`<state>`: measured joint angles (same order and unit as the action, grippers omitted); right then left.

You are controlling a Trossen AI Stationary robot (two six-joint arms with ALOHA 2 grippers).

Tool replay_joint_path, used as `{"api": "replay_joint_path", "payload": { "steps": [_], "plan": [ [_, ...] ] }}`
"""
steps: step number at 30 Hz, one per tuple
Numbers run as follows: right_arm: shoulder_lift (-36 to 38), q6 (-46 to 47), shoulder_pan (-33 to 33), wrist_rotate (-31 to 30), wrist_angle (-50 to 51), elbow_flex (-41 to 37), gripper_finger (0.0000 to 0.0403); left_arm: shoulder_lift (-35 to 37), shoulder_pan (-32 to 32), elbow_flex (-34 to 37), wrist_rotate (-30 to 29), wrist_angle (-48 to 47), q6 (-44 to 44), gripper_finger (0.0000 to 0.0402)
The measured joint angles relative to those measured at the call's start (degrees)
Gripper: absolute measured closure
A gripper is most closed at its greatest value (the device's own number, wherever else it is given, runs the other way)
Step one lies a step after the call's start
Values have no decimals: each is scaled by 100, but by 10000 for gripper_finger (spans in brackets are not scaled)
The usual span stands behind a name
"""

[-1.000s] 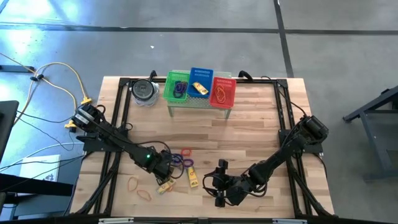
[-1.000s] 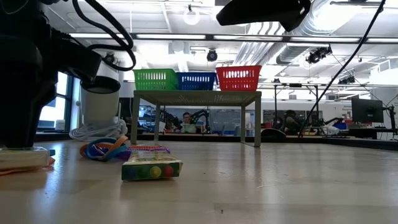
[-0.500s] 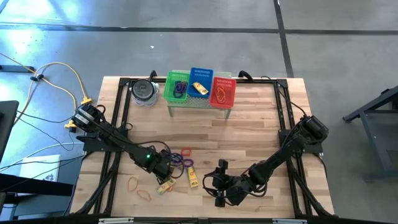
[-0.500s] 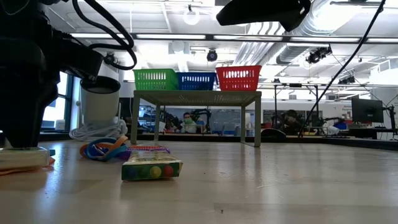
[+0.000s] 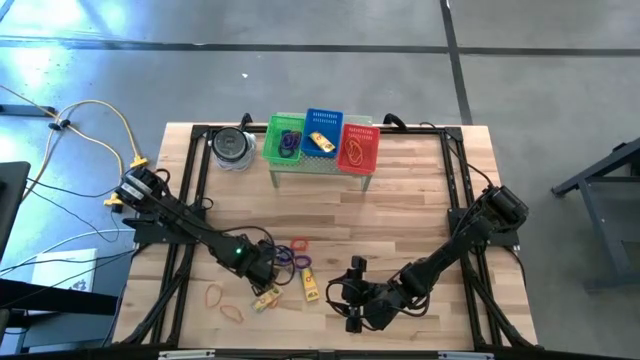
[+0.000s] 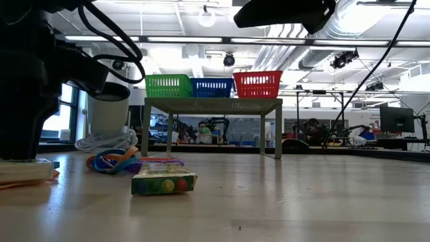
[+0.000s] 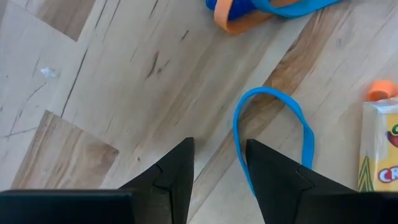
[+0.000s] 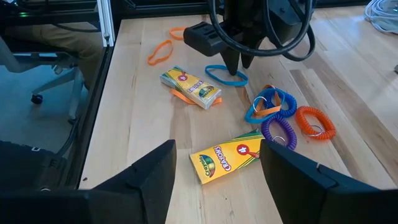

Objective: Pick & Place Office Desk Supplies
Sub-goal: Put the blue rubber band into the red bin on the shelf

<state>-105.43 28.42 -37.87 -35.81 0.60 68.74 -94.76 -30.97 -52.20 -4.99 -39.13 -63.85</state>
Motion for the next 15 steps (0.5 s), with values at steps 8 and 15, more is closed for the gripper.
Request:
{"api": "replay_joint_path", "payload": {
  "steps": [8,15],
  "plan": [
    [0,24,-2,1,1,0,182,-630,-12,-19,218,-131,302,273],
    [0,24,0,0,2,0,182,-629,-65,-14,173,-65,358,346]
  ]
}}
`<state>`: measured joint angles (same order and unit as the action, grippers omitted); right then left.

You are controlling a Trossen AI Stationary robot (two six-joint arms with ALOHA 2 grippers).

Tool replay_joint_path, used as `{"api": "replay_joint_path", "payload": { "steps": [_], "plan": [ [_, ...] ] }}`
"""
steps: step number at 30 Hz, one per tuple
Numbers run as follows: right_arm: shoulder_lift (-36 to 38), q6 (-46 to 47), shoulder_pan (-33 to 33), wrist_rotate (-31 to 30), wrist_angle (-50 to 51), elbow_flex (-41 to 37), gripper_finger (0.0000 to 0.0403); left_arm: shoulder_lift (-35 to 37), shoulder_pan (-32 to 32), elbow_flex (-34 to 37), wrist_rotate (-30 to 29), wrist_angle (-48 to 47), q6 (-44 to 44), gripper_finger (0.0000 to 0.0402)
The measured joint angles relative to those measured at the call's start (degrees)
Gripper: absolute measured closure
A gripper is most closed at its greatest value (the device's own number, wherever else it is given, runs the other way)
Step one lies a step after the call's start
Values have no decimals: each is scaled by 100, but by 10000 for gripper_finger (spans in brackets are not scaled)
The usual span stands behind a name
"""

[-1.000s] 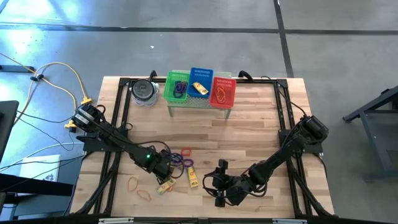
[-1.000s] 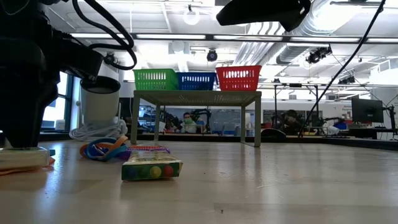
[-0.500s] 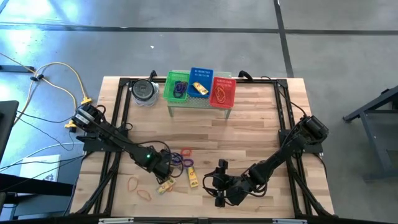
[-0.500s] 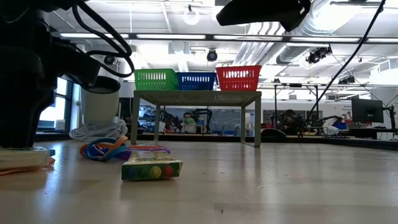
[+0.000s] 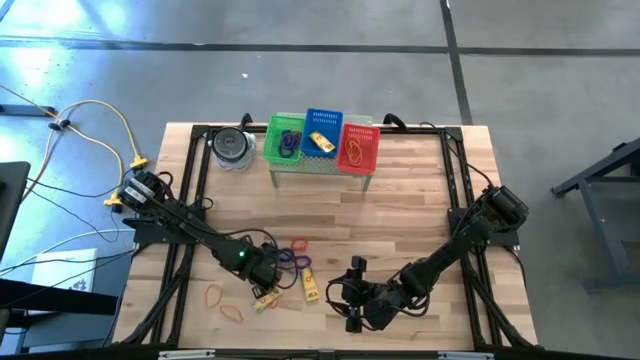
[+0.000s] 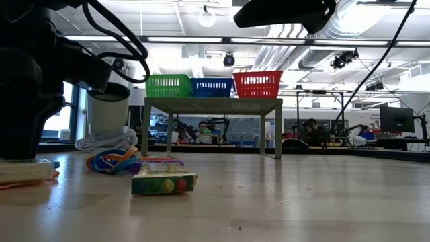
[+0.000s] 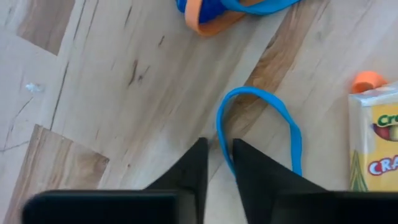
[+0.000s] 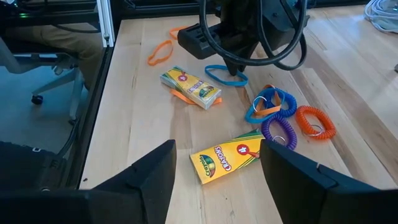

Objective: Pick & Place Office Desk Supplies
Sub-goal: Put the blue rubber band into the red bin on the shelf

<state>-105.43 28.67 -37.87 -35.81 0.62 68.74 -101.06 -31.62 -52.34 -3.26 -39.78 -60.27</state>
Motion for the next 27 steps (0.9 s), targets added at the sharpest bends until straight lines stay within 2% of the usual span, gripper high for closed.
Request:
{"api": "replay_joint_path", "payload": {
  "steps": [4,8,17,27],
  "plan": [
    [0,0,0,0,0,-1,182,0,0,-2,16,22,-2,393],
    [0,0,0,0,0,-1,182,-29,0,-183,37,-180,85,400],
    [0,0,0,0,2,-1,182,-67,-182,-1598,-299,-1523,428,401],
    [0,2,0,29,7,1,182,-48,-382,-3176,-1302,-3356,423,401]
  ]
}}
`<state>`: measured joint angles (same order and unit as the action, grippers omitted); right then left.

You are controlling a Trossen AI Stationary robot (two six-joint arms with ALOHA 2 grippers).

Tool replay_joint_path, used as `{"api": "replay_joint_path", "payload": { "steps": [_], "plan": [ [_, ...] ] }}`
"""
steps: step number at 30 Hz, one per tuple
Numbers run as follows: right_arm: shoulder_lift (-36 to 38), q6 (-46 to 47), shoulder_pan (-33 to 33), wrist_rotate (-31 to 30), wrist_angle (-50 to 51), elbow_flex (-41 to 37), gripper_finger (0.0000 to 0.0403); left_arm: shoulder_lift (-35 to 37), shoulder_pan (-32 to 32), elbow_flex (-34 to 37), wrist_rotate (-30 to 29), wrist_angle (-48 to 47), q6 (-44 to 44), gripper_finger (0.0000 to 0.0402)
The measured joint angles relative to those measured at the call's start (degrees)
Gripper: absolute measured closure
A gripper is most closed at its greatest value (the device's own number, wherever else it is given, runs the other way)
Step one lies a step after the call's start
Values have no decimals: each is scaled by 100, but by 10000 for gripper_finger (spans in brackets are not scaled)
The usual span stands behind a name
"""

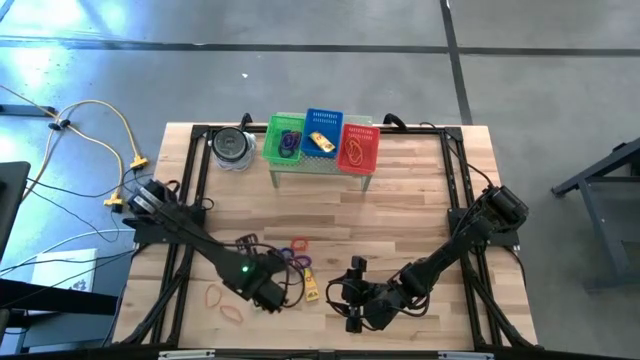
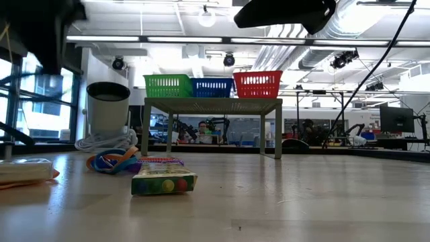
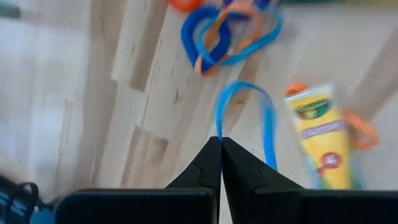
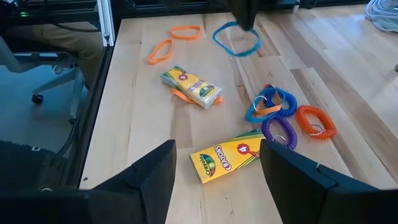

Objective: Pick & Place Office Desk Supplies
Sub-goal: Put the blue rubber band into the red bin on the shelf

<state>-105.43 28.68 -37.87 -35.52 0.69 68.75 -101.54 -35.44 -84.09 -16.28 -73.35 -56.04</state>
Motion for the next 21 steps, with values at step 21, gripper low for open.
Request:
{"api": "replay_joint_path", "payload": {
  "steps": [21],
  "plan": [
    [2,-435,138,-36,-2197,-2,182,13,-623,-909,-2663,1400,1039,401]
  ]
}}
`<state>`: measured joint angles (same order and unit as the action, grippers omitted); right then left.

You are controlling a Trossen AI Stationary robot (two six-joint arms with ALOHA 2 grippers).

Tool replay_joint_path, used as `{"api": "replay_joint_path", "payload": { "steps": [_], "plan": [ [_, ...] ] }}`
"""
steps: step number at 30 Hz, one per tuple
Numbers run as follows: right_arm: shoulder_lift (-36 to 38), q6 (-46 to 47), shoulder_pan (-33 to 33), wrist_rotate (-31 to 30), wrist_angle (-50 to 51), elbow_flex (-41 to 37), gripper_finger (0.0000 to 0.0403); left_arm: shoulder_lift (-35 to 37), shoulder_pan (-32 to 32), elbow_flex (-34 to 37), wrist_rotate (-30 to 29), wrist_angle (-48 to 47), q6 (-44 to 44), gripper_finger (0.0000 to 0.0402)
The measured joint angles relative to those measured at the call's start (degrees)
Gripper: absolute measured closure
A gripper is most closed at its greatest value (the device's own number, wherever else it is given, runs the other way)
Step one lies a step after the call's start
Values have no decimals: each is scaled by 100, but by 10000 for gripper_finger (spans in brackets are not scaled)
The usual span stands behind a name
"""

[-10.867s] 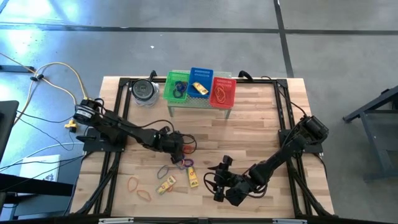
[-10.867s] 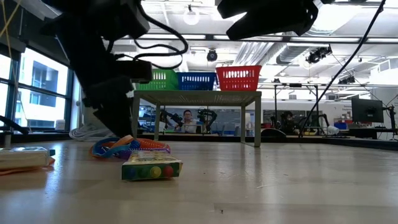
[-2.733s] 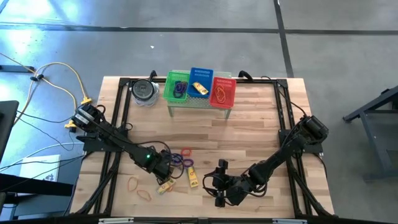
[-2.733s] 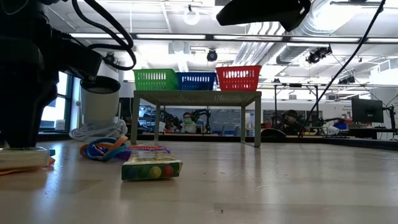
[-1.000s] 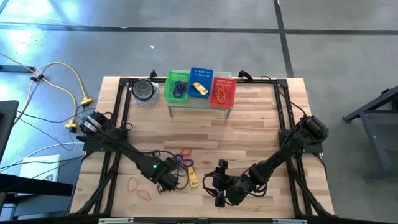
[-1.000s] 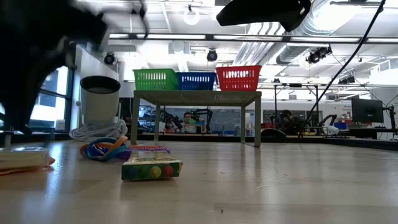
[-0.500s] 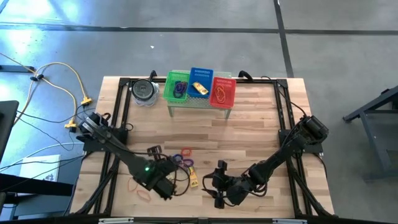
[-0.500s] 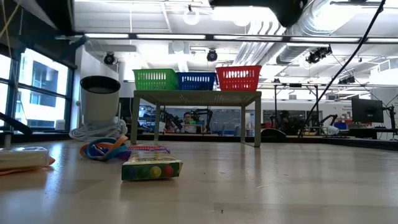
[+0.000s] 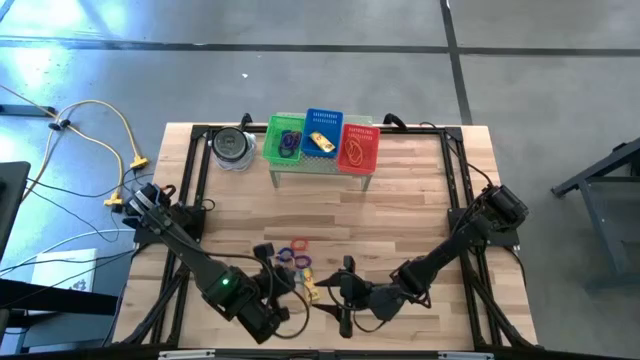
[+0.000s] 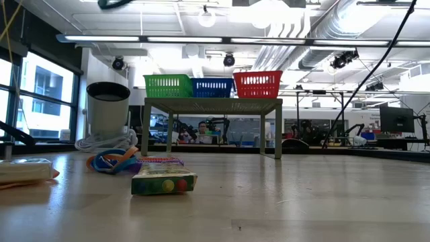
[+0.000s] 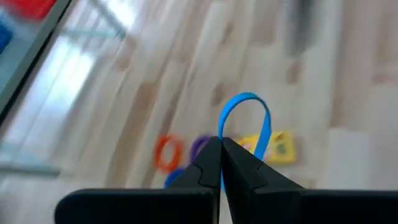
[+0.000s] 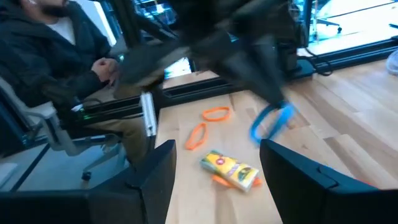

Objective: Pick & Place Office Desk Supplies
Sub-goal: Put the blue rubber band into the red bin on the shelf

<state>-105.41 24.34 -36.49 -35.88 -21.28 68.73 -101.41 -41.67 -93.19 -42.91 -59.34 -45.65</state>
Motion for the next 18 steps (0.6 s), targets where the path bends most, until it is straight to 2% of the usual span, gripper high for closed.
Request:
{"api": "replay_joint_path", "payload": {
  "steps": [6,18],
  "plan": [
    [0,-2,27,32,84,0,182,0,-109,0,-25,1011,576,401],
    [0,-4,131,160,94,2,182,-79,-39,-2,-75,1369,664,401]
  ]
}}
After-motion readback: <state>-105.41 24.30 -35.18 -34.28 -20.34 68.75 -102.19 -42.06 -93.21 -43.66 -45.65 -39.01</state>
